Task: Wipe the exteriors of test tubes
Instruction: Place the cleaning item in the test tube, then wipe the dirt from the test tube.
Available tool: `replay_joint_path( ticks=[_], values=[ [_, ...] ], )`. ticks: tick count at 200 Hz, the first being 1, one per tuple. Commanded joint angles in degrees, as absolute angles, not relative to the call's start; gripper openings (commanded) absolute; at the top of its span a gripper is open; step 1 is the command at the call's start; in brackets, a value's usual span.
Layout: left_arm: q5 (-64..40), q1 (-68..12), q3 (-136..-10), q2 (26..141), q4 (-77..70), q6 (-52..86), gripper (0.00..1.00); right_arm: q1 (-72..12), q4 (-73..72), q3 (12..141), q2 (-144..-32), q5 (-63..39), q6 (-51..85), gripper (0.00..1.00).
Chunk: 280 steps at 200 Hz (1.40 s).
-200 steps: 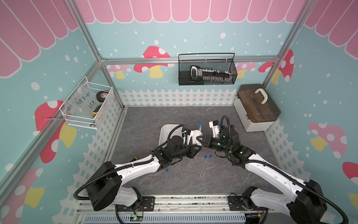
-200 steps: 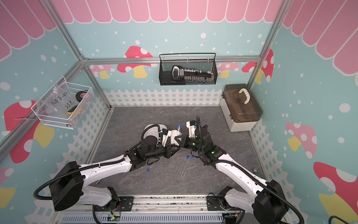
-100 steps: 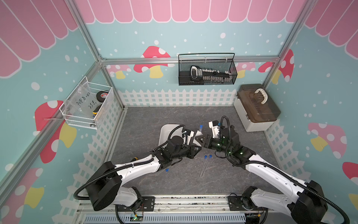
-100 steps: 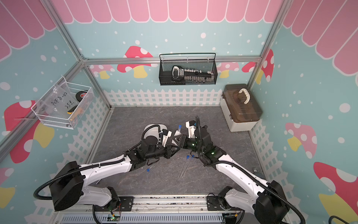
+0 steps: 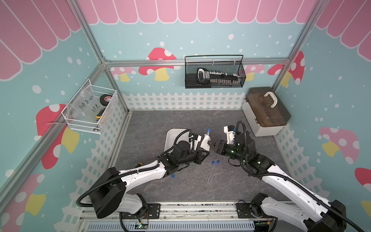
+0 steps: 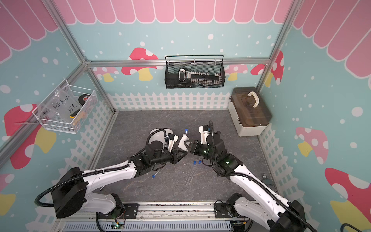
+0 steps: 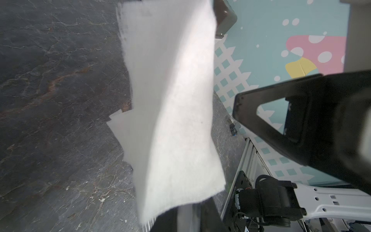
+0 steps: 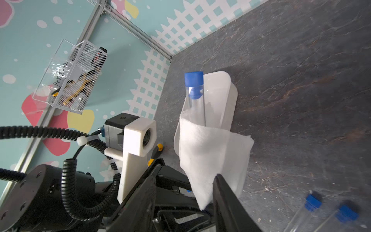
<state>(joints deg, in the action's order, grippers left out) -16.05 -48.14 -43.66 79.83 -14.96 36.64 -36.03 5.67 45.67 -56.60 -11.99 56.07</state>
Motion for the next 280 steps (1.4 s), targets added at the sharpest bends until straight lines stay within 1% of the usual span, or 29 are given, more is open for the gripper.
replay_joint_path(
  ticks=[1, 19, 50, 89, 103, 131, 168, 244, 270, 280],
  values=[
    [-16.1, -48.4, -44.5, 79.8, -16.7, 36.1, 0.12, -36.0, 6.0, 45.9, -58.4, -11.3, 56.3, 0.49],
    [-16.4, -48.5, -44.6, 79.9, -16.7, 36.1, 0.12, -36.1, 3.0, 46.3, -61.9, -13.5, 56.4, 0.49],
    [-16.1, -48.8, -44.7, 79.7, -16.4, 36.1, 0.12, -36.2, 0.6, 46.9, -65.7, -12.9, 55.7, 0.48],
    [-16.0, -49.0, -44.7, 79.7, -15.9, 35.9, 0.12, -36.2, -4.4, 46.6, -68.3, -15.0, 56.4, 0.29],
    [-16.1, -49.0, -45.0, 79.6, -15.7, 35.7, 0.12, -36.3, -5.3, 46.3, -69.0, -15.5, 56.4, 0.27],
    [-16.0, -49.0, -45.2, 79.6, -14.8, 35.4, 0.12, -36.3, -4.7, 46.4, -69.2, -14.2, 55.2, 0.18],
    [-16.0, -49.3, -44.3, 79.1, -15.1, 36.0, 0.12, -34.5, -3.3, 48.4, -68.8, -12.0, 53.0, 0.16],
    [-15.6, -49.5, -43.3, 78.2, -15.5, 36.4, 0.12, -30.7, -2.8, 54.4, -71.6, -13.5, 49.9, 0.16],
    [-15.6, -49.5, -43.3, 78.2, -15.3, 36.4, 0.12, -30.5, -2.3, 55.4, -71.7, -13.6, 49.0, 0.18],
    [-15.6, -49.6, -43.4, 78.1, -15.5, 36.4, 0.12, -30.5, -2.1, 55.6, -71.7, -14.6, 48.6, 0.2]
  ],
)
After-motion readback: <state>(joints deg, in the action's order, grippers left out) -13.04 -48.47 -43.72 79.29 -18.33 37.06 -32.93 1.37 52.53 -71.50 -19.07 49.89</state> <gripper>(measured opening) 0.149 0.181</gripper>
